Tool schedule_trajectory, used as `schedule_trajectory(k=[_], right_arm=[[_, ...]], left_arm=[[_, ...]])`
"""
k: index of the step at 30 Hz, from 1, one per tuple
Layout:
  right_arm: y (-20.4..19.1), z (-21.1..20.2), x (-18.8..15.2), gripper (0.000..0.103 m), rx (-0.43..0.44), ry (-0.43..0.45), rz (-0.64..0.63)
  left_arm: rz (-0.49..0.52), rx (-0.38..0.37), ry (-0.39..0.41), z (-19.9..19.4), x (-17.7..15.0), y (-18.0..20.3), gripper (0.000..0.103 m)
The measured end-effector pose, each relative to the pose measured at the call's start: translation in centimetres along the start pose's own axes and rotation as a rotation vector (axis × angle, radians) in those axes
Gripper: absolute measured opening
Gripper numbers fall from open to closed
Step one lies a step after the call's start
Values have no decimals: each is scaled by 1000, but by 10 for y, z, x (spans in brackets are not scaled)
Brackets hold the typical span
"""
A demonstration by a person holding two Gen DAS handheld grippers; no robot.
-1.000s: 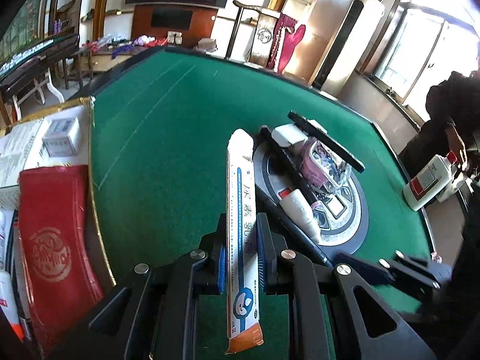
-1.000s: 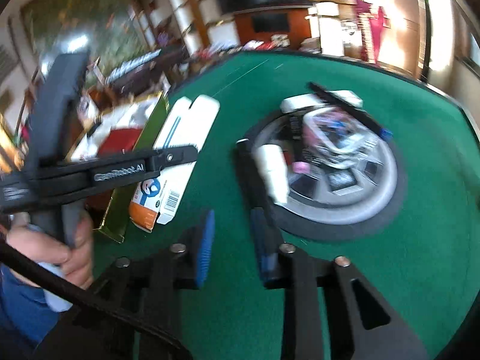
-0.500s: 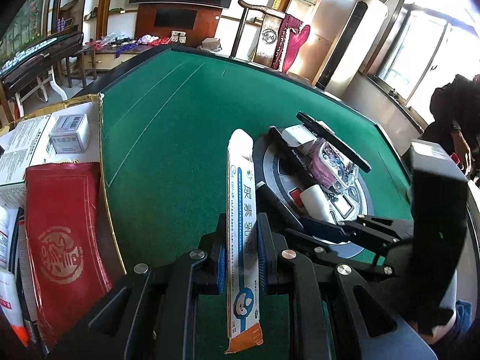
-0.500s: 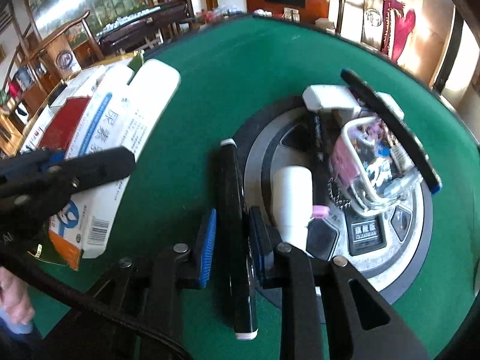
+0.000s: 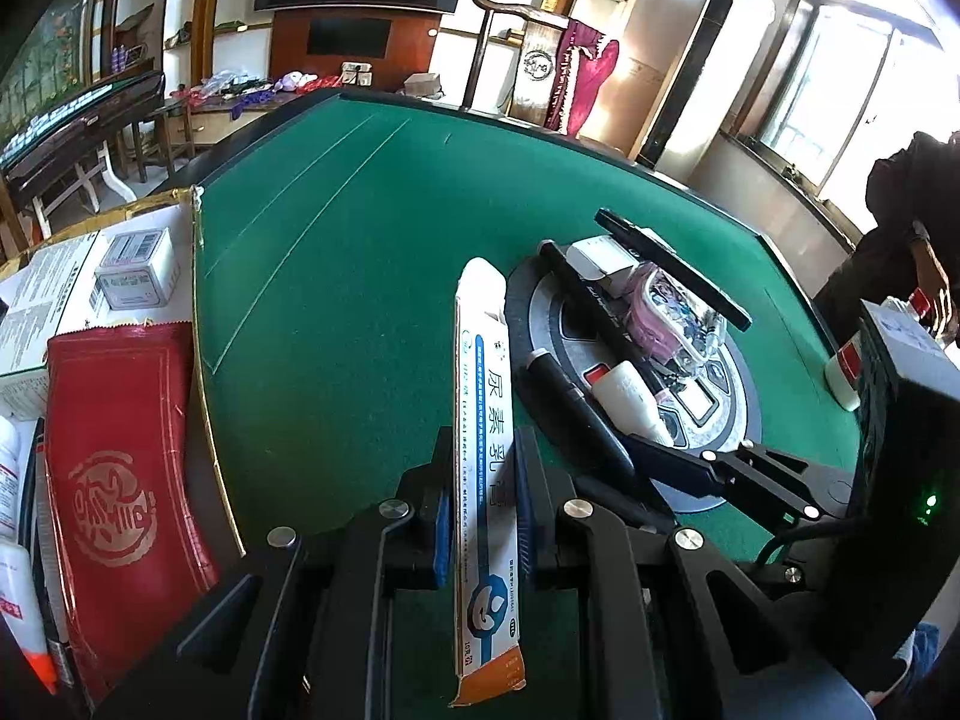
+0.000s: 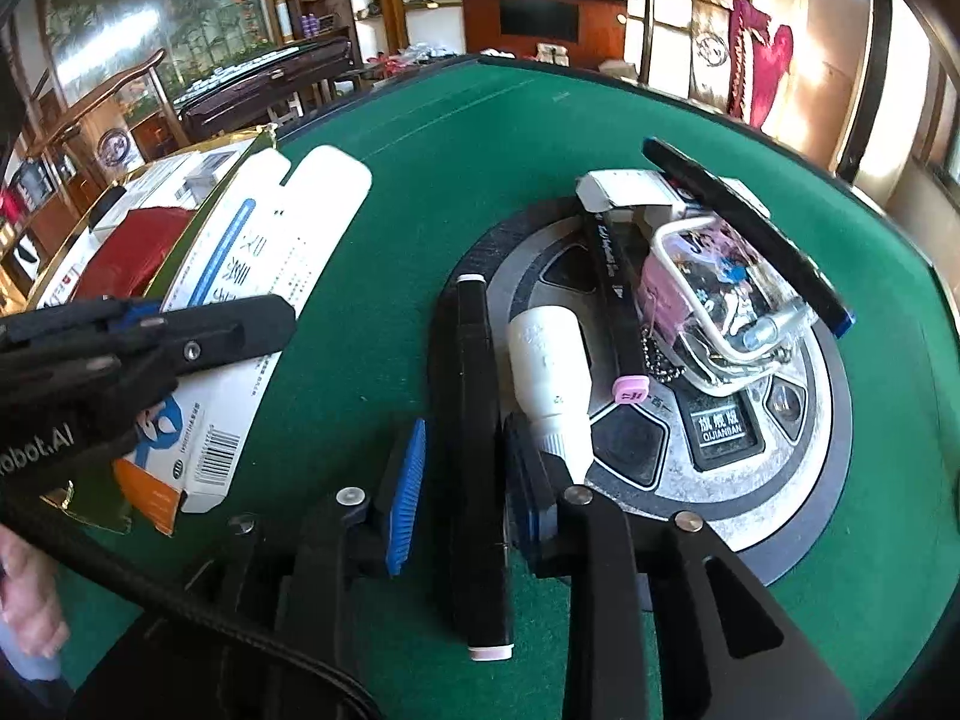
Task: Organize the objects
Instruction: 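Grasp a black marker with the right tool while the left tool holds the cream box, then lift the cream box and marker and carry them toward the tray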
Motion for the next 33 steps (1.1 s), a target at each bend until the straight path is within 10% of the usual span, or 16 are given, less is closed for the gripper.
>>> schedule_trajectory(k=[5,9,33], right_arm=[[-10,4,2,62,17,-24,-29],[-15,3,0,13,-86,-26,-60],[23,-76,-18,13,62,142,369]], left_arm=[[4,-4,-16,3,-2,2,14],[2,2,-20,4,-2,0,14],[23,-146,-26,-10,-5,18,14]])
Point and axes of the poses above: each gripper's, at about its wrist camera, not at the fingertips, and z roughly the way its jaws point, y to its right, x to its top, the point moved 1 cm from there along z, roughly the way its jaws point, and after that the axes turned 9 degrees about y, right-handed, at the moved point
